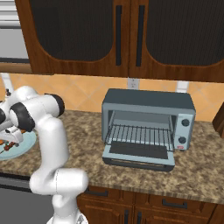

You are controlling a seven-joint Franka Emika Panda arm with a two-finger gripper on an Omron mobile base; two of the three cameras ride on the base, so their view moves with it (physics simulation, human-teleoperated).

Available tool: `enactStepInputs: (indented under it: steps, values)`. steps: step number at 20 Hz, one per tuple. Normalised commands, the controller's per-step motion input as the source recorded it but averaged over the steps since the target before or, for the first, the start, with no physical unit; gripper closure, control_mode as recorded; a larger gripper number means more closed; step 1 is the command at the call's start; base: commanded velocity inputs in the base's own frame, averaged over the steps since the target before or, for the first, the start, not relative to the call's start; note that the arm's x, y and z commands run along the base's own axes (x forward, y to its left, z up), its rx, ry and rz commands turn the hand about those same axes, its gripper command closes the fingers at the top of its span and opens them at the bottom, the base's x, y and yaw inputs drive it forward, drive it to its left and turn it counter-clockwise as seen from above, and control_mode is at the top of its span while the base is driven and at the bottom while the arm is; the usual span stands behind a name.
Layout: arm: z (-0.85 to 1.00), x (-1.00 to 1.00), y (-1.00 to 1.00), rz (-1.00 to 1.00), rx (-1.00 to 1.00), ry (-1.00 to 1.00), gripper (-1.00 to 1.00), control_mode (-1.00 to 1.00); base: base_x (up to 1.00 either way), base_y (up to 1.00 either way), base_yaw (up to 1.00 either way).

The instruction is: Pick up the kebab skewer and baguette bread, and place them inside the toaster oven. Close the toaster oven door and start by setting the timer.

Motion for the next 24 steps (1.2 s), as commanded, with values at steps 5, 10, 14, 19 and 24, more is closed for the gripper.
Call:
enactStepInputs:
  steps: [5, 10, 14, 19, 24]
  values:
    - [-0.25, 0.0, 0.0, 0.0, 0.0, -0.02, 1.0, -1.0, 0.0, 0.0, 0.0]
    - [-0.28, 0.0, 0.0, 0.0, 0.0, -0.05, 1.0, -1.0, 0.0, 0.0, 0.0]
    - [-0.04, -0.03, -0.14, 0.0, 0.01, 0.0, 1.0, -1.0, 0.0, 0.0, 0.0]
    - [0.46, -0.42, -0.89, -0.04, 0.04, -0.01, 1.0, -1.0, 0.0, 0.0, 0.0]
    - [0.7, -0.36, -1.0, -0.11, 0.09, 0.0, 1.0, -1.0, 0.0, 0.0, 0.0]
